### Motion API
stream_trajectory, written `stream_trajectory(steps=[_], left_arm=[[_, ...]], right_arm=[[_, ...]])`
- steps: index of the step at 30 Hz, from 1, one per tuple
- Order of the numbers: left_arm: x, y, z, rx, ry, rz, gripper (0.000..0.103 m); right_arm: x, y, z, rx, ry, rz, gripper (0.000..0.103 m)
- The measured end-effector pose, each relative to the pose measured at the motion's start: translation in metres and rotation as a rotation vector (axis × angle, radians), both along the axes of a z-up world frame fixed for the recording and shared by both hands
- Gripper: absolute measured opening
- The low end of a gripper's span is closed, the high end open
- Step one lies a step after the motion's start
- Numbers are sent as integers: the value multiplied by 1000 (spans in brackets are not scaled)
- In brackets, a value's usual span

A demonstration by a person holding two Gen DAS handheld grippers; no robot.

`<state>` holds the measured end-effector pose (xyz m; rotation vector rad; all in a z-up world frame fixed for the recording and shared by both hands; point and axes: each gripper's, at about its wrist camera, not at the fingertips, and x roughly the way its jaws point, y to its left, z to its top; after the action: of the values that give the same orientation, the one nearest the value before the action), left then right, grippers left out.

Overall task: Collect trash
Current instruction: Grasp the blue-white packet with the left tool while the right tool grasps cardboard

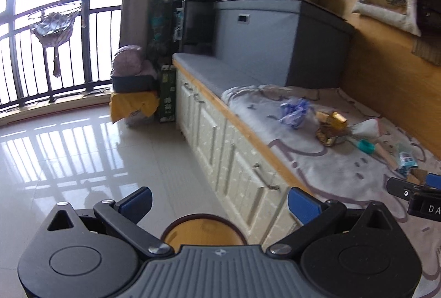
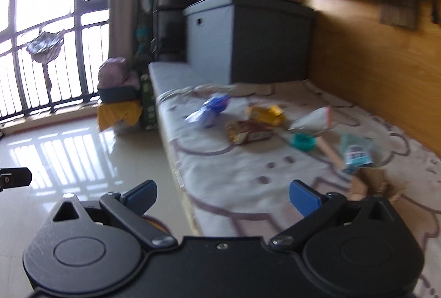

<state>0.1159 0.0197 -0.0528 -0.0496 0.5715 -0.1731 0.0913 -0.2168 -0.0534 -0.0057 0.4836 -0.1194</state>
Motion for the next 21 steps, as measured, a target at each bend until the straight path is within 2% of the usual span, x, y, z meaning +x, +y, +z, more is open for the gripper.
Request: stream_trajectory(steps=[5,9,14,21], left_arm=[[0,-40,3,-11,-23,-86,103],[0,-70,2,-26,-39,-168,103],[8,-111,-4,-55,-7,-271,103],[24,-167,-10,-84,-4,-357,103]], right_arm=[[-17,-34,0,-3,-35,-86,103],[-23,-60,-7,13,-13,-154,103],[-34,-91,-19,20,-13,-230,103],[-27,-144,-39,102,-4,-421,103]])
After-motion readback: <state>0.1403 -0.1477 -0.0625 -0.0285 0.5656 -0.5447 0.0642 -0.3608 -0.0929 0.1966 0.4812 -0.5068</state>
